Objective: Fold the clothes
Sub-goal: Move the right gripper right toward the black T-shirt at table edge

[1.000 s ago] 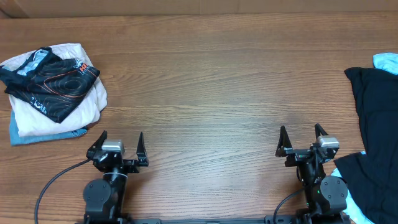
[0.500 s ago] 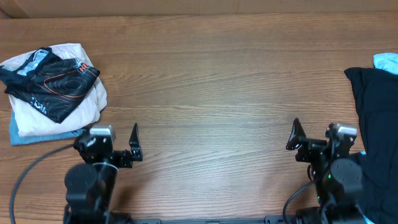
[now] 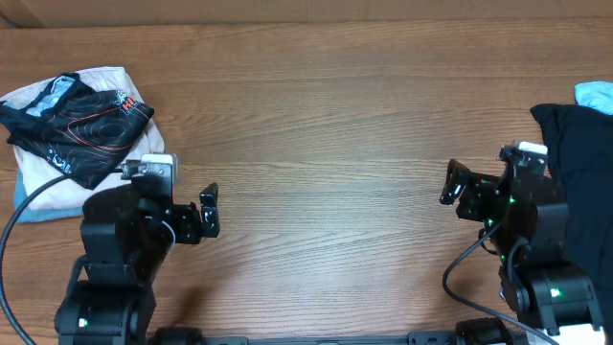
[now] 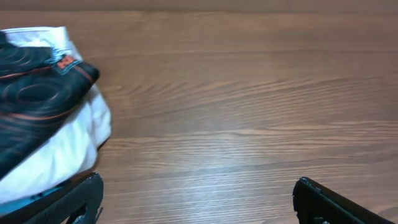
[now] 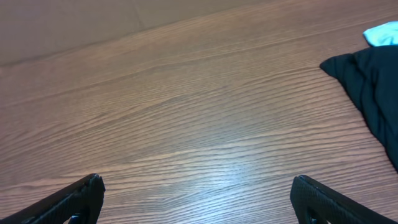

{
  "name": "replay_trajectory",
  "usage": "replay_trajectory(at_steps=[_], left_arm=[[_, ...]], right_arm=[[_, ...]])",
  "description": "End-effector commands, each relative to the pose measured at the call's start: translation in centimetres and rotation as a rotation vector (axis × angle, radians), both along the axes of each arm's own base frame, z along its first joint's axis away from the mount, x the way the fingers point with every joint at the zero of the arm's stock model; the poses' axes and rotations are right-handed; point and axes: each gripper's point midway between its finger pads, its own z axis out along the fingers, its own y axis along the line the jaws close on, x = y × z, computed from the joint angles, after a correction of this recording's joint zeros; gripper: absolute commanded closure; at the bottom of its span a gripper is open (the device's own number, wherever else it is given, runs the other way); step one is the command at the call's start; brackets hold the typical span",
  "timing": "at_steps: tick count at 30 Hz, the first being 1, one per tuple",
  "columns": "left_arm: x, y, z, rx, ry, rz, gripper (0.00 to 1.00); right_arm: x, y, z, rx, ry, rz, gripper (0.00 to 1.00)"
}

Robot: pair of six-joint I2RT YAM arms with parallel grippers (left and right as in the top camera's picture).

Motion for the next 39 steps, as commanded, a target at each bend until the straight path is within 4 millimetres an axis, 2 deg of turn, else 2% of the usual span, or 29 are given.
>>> replay_trajectory(at_steps=[1, 3, 4, 7, 12, 14, 20, 25, 31, 39], left_arm=[[-0.2, -1.4, 1.3, -0.046, -0.022, -0.063, 0.0], [-0.2, -1.4, 1.3, -0.046, -0.023, -0.063, 0.0], [-0.2, -1.4, 1.3, -0.047, -0.022, -0.064, 0.0], [-0.2, -1.4, 1.3, -0.047, -0.023, -0.065, 0.0], [-0.1, -1.4, 1.4, -0.047, -0.027, -0.064, 0.0], [-0.1, -1.4, 1.4, -0.047, -0.025, -0.064, 0.0], [0.1, -1.4, 1.2, -0.045, -0.019, -0.061, 0.0], [0.4, -1.4, 1.2, -0.045, -0.019, -0.061, 0.0], [0.7, -1.4, 1.0, -0.045, -0.013, -0.061, 0.0], [1.0, -1.4, 0.5, -0.045, 0.007, -0.06, 0.0]], right_arm=[[-0.1, -1.9, 0.6, 0.025, -0.001, -0.151, 0.0], [-1.5, -5.4, -0.9, 0.043, 0.045, -0.414, 0.0], [-3.0, -7.5, -2.6, 0.073, 0.101, -0.603, 0.0], [-4.2, -9.4, -5.6, 0.116, 0.209, -0.77, 0.0], [-5.4, -12.5, -9.9, 0.154, 0.377, -0.981, 0.0], [-5.6, -14.3, -12.4, 0.189, 0.456, -1.064, 0.0], [-7.2, -17.5, -16.1, 0.233, 0.574, -1.213, 0.0], [-8.5, -19.5, -18.0, 0.255, 0.621, -1.305, 0.0], [-9.6, -21.6, -19.1, 0.29, 0.616, -1.392, 0.0], [-9.2, -22.3, -19.3, 0.343, 0.575, -1.404, 0.05]])
